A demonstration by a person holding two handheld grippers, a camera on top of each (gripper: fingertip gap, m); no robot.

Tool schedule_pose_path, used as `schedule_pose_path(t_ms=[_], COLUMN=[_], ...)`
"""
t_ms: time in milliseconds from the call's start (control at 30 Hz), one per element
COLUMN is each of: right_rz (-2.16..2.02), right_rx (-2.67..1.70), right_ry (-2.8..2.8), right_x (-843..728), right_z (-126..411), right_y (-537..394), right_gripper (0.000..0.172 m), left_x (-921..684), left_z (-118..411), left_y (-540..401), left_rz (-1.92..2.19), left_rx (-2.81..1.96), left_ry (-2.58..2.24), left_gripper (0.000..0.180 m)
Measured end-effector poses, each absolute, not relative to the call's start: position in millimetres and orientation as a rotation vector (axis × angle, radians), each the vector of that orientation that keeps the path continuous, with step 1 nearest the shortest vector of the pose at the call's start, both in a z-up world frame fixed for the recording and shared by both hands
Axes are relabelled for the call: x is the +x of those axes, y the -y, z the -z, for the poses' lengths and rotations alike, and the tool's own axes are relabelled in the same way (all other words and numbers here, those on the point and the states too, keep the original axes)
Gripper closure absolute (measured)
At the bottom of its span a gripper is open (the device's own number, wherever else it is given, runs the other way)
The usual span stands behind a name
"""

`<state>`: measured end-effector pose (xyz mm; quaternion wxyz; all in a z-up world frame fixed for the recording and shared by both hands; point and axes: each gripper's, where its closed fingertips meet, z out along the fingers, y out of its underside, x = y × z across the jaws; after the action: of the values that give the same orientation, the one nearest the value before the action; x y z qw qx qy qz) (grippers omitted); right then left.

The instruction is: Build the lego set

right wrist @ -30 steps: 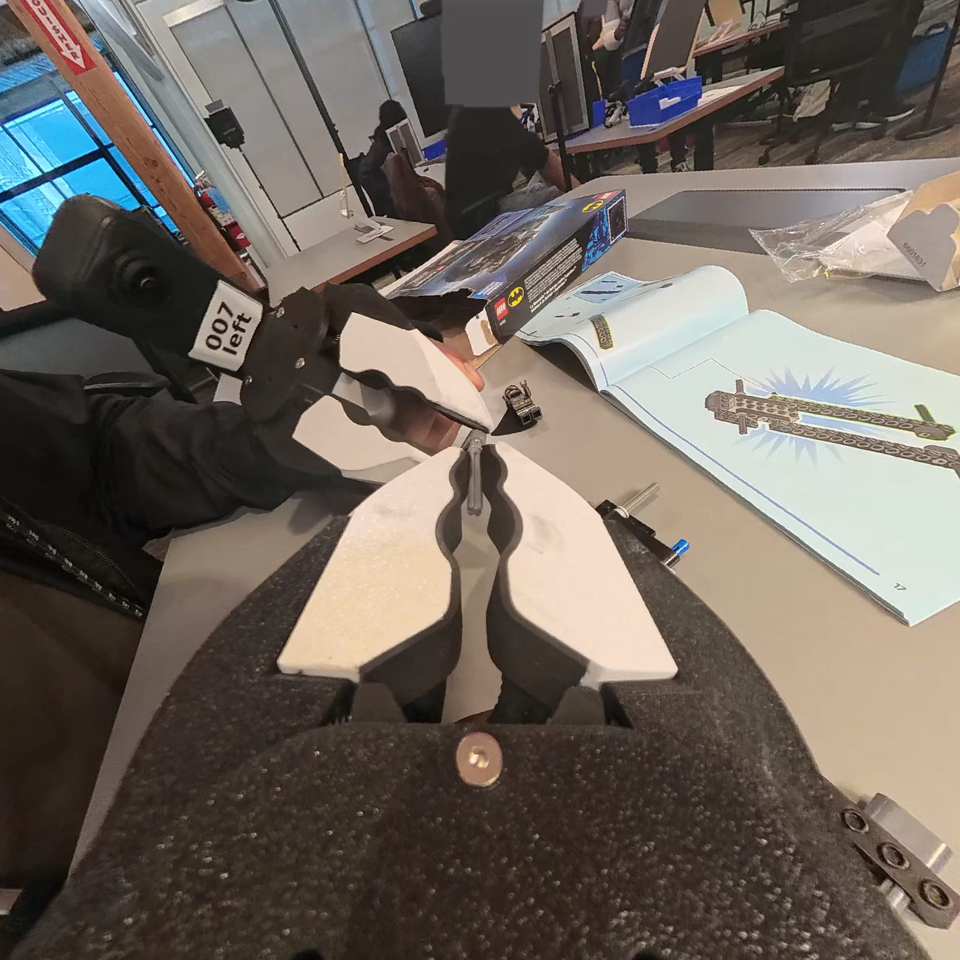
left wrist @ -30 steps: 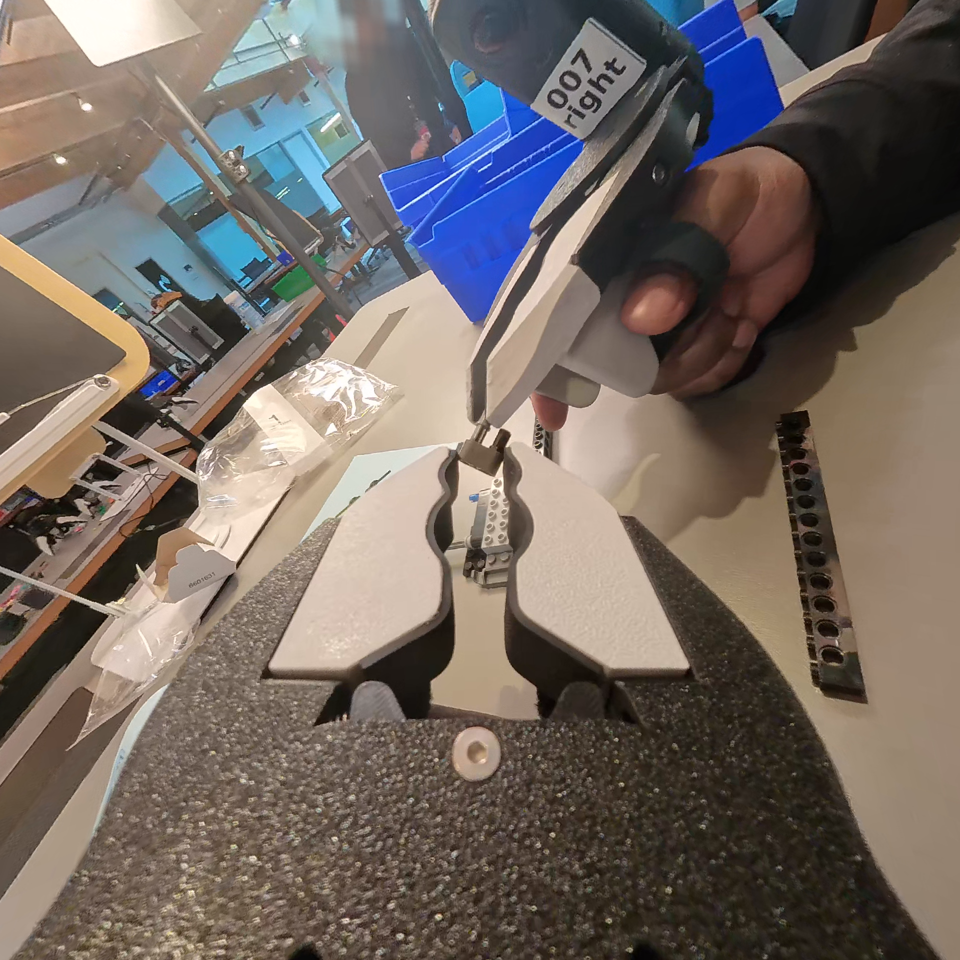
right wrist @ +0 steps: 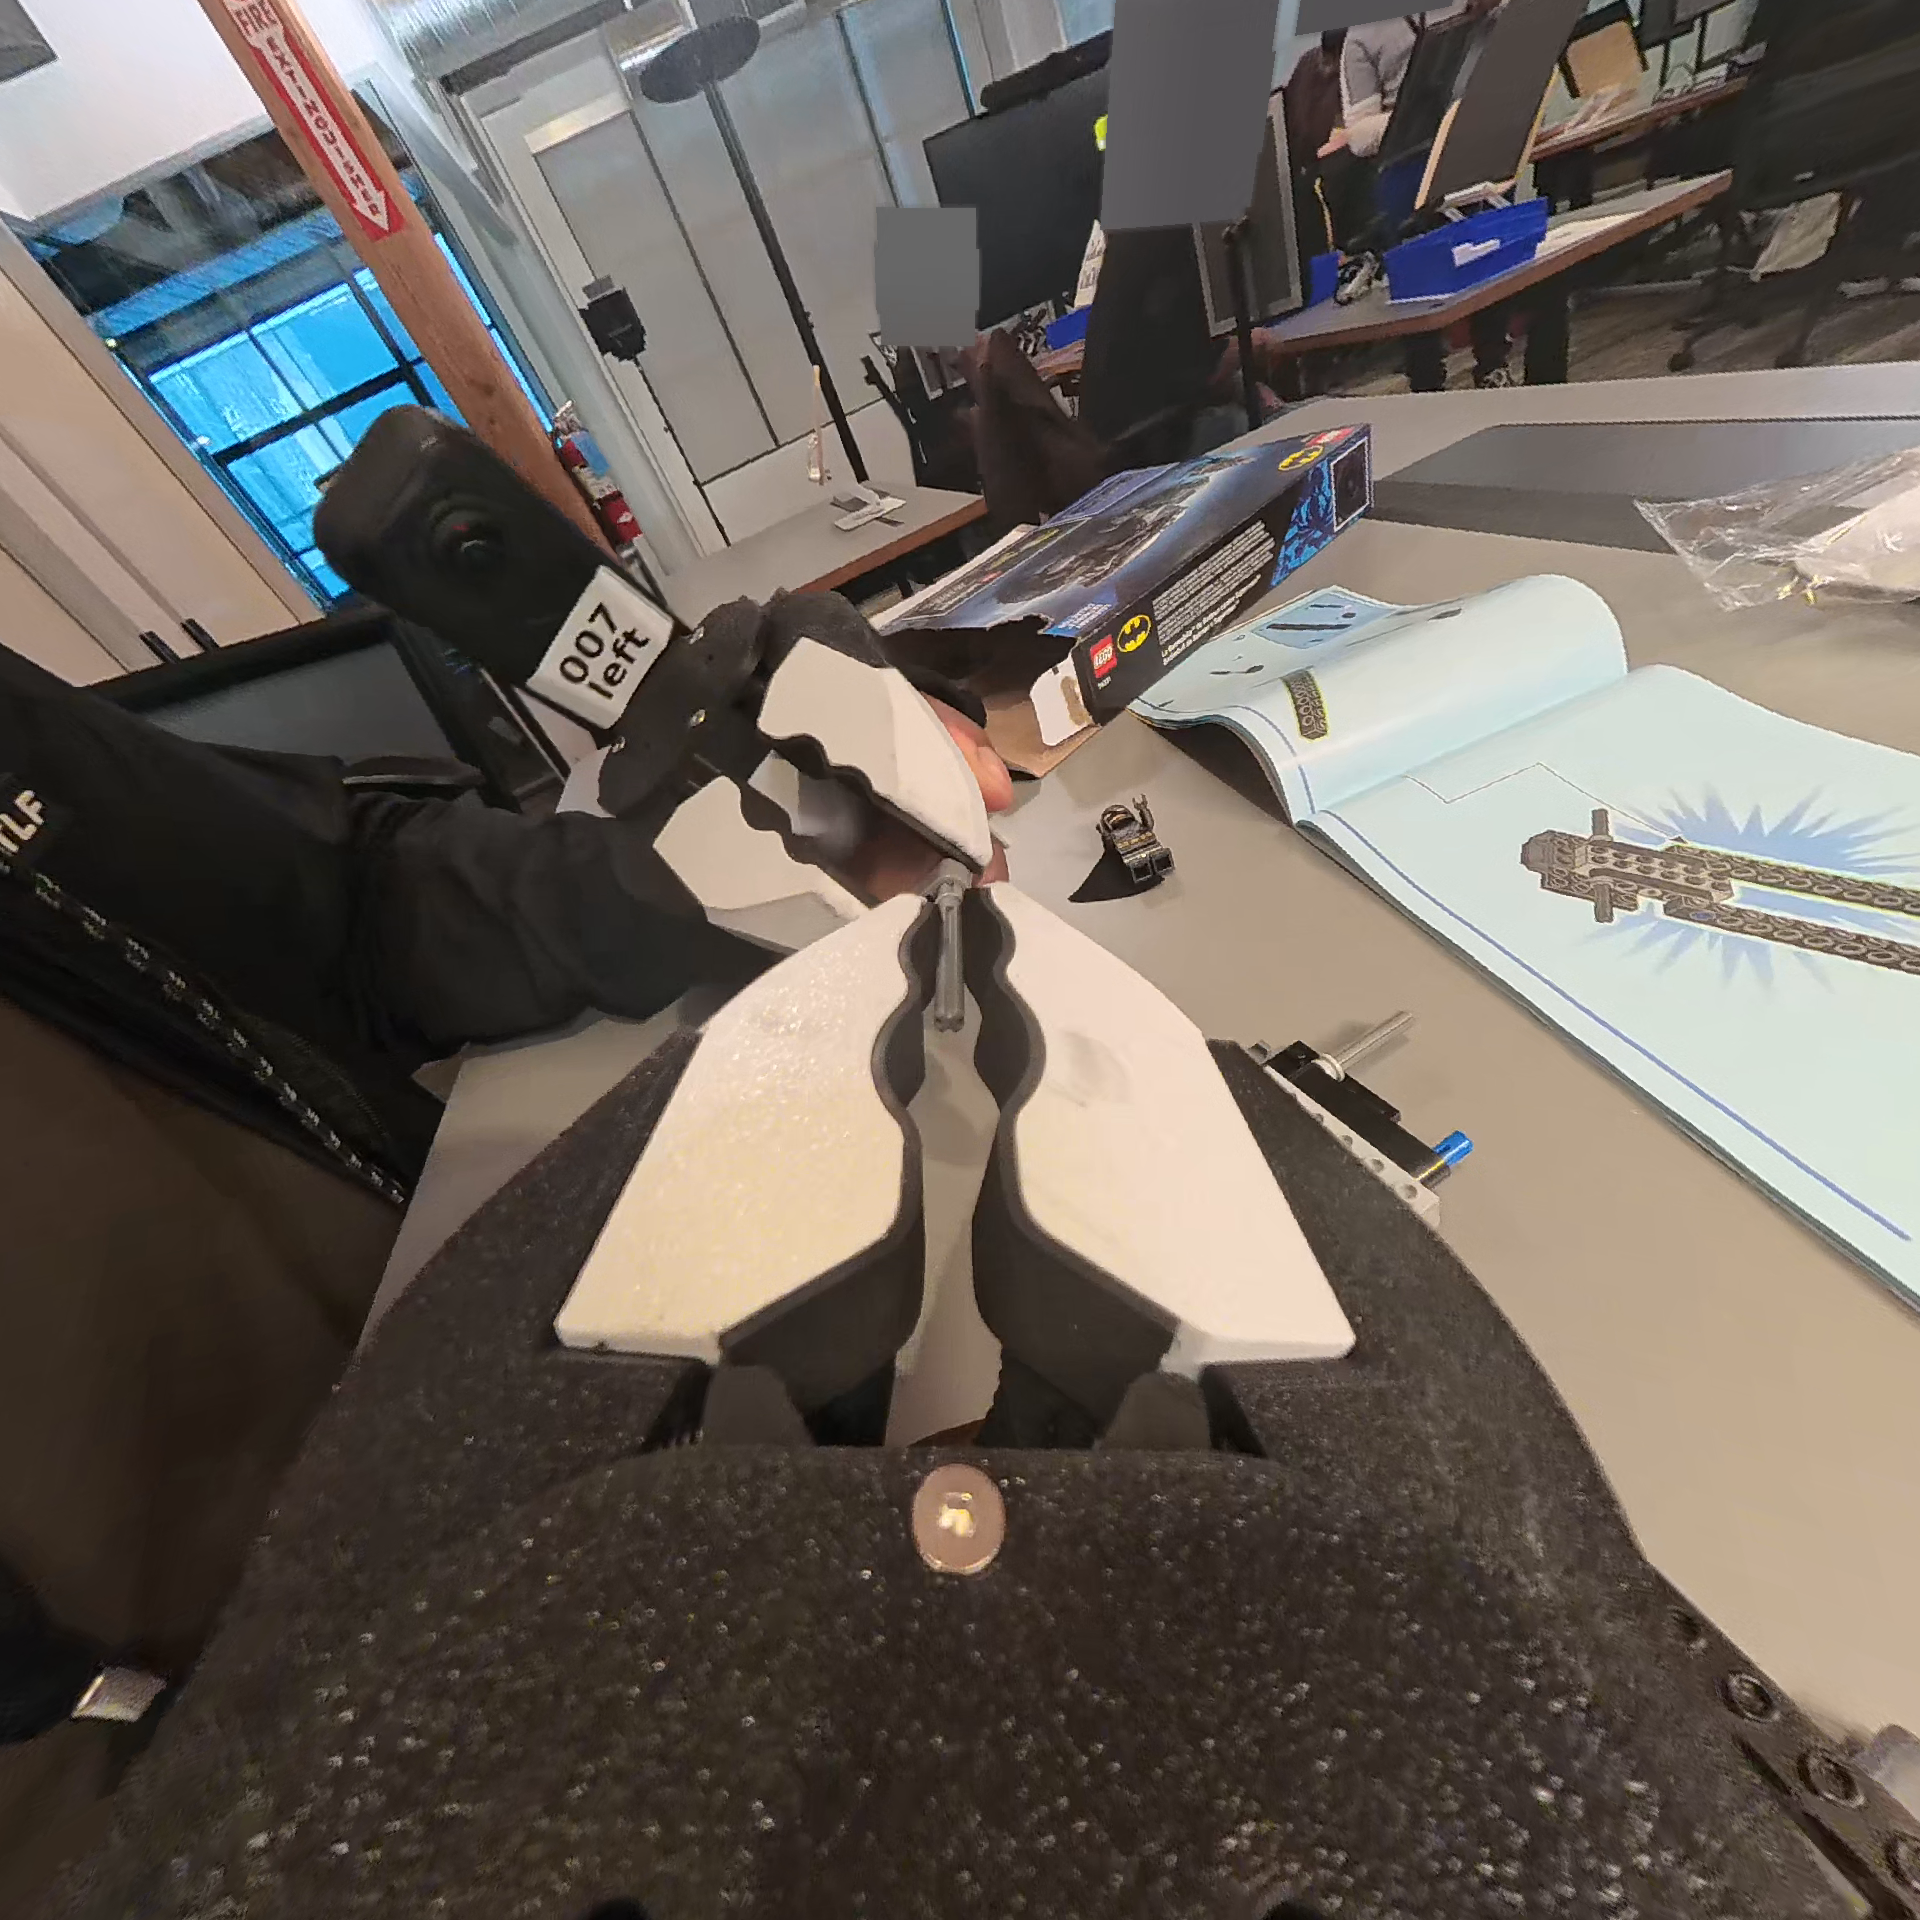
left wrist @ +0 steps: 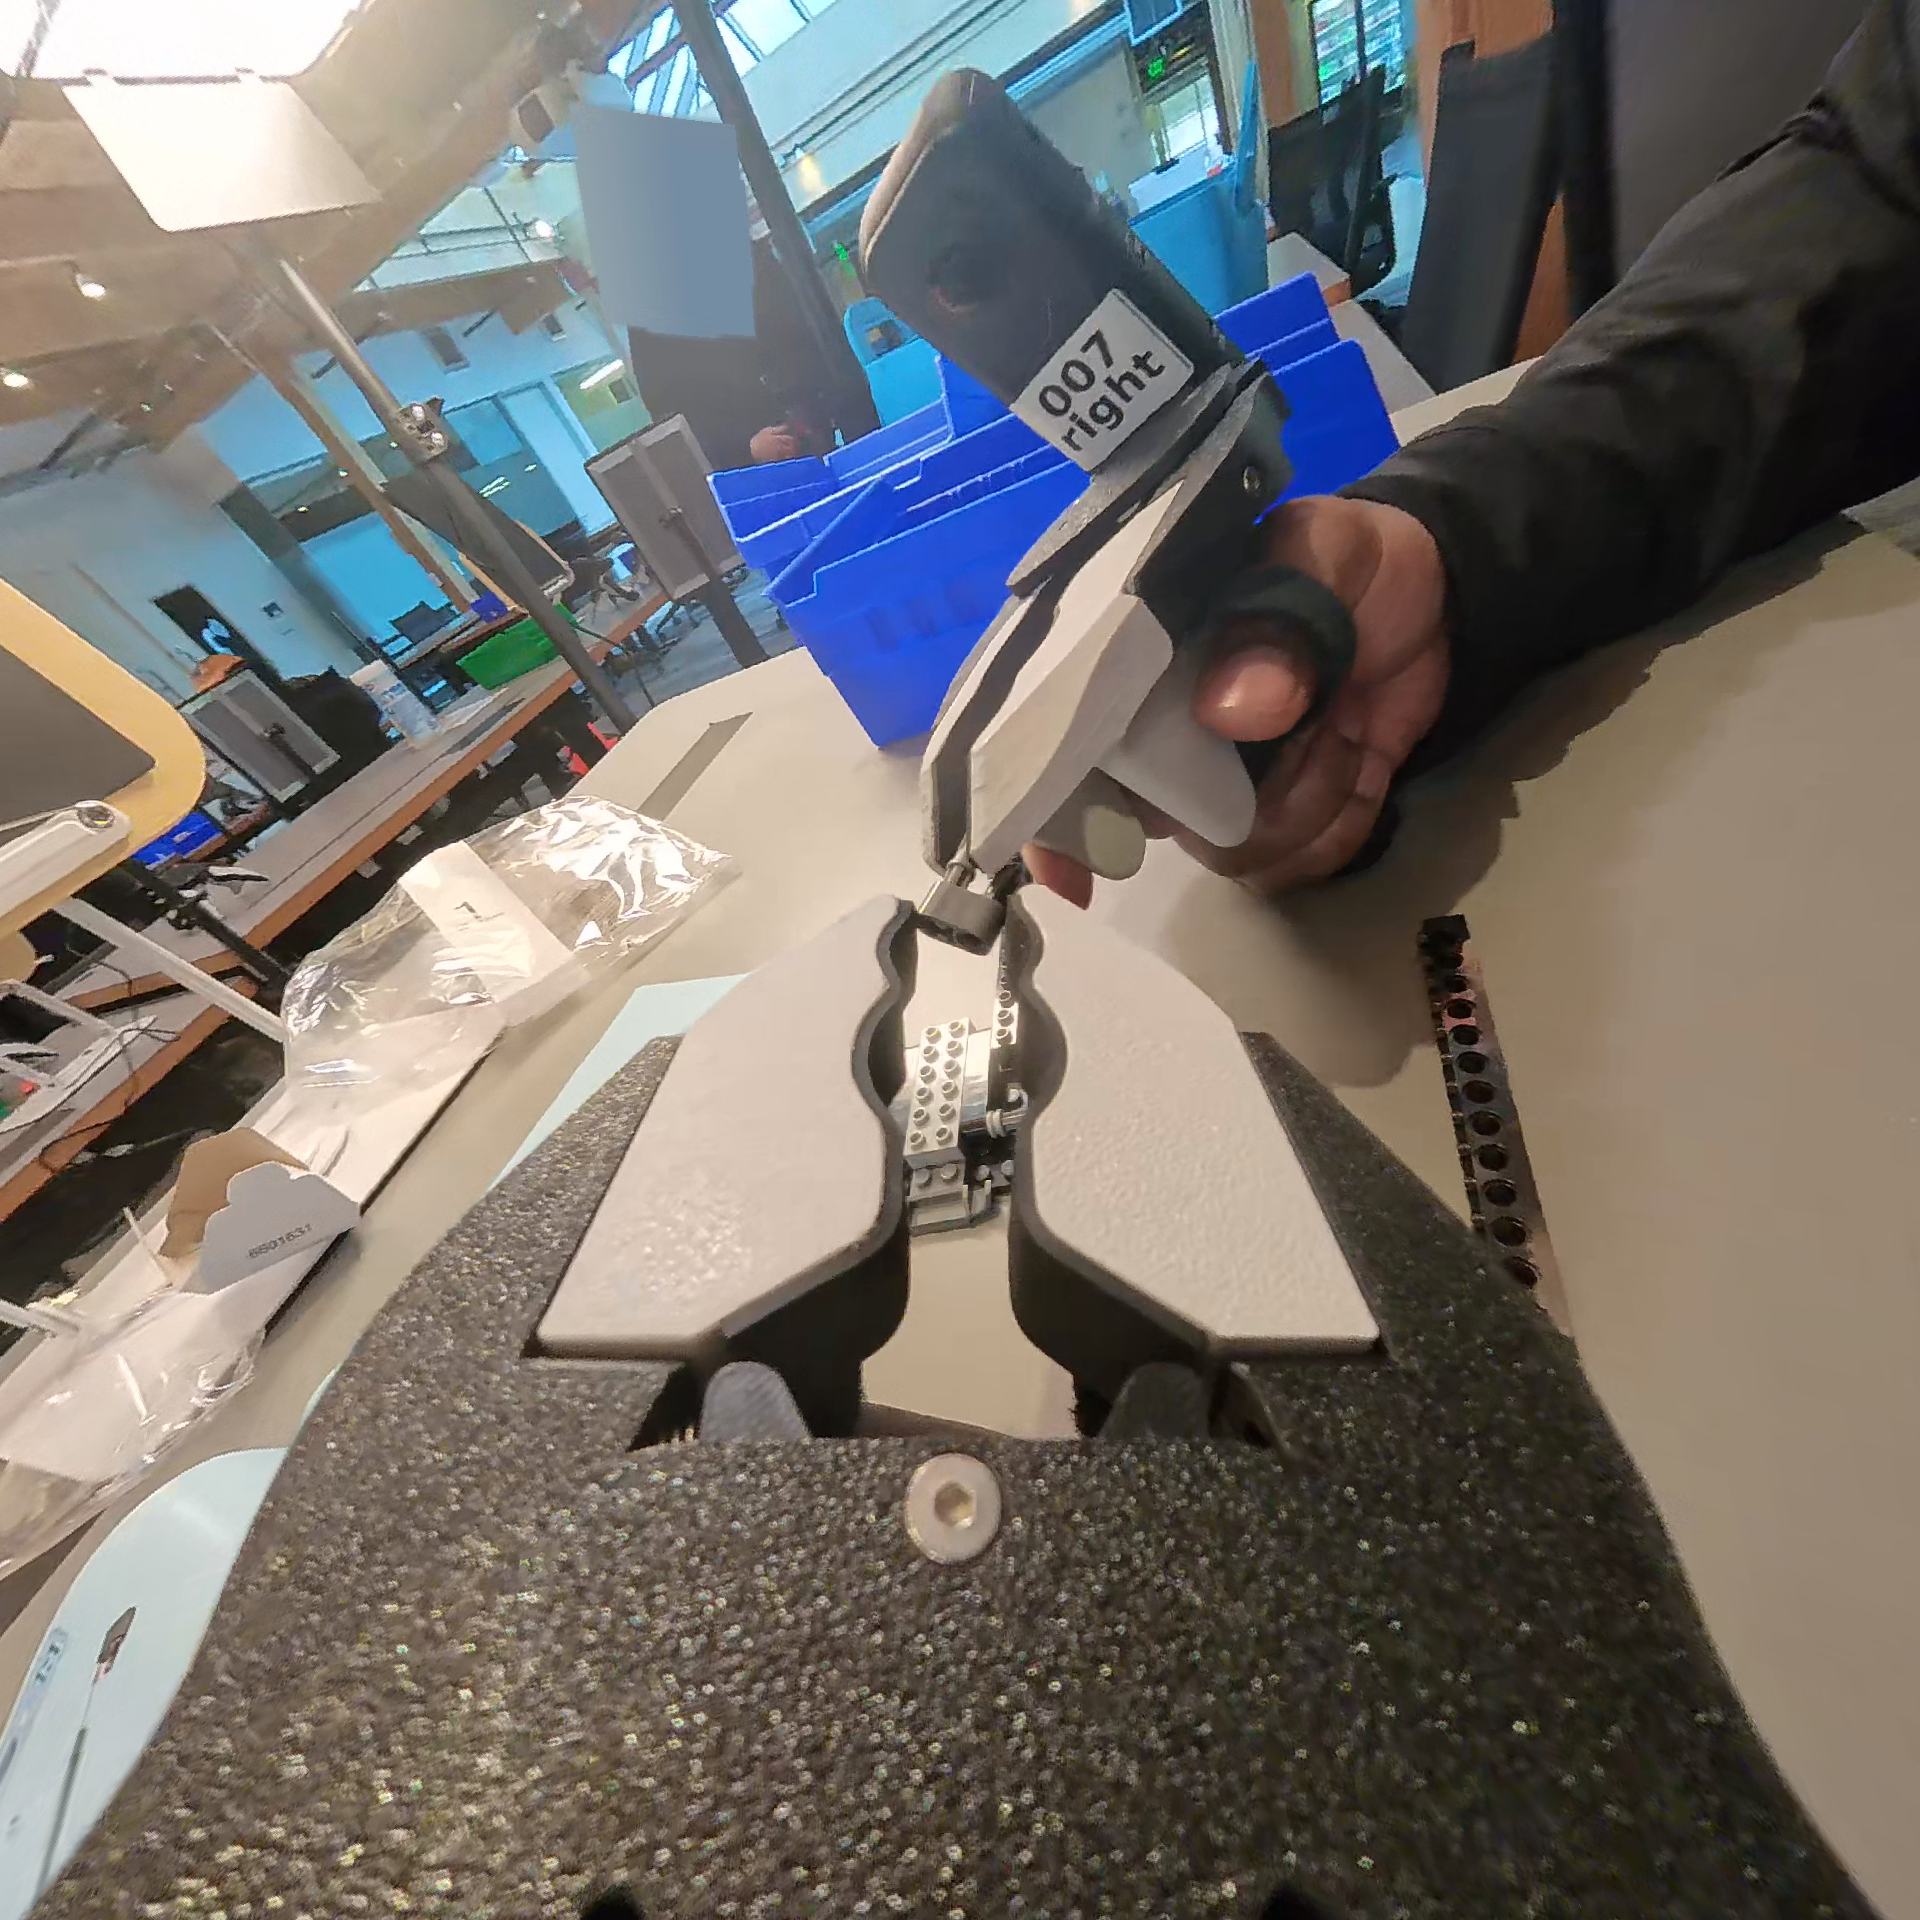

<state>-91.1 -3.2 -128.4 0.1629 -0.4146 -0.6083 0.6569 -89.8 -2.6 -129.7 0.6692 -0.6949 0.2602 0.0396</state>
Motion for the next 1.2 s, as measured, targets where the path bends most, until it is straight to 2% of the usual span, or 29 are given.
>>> schedule_pose_path(t_ms=[333, 1200], right_rz=[-1.977, -2.413], right_rx=[-1.292, -1.449], right_ry=[1.702, 1.532], right_x=[-91.9, -87.0], right_z=[129.3, 115.6], right_y=[1.8, 9.0], right_gripper=[0.167, 0.167], left_x=[-90.2, -79.8], left_z=[128.8, 114.4], left_y=[0.4, 2.3], left_rz=[-0.223, -0.132], left_rx=[-1.557, -1.432], left_ry=[-0.613, -0.551], left_gripper=[0.165, 0.165])
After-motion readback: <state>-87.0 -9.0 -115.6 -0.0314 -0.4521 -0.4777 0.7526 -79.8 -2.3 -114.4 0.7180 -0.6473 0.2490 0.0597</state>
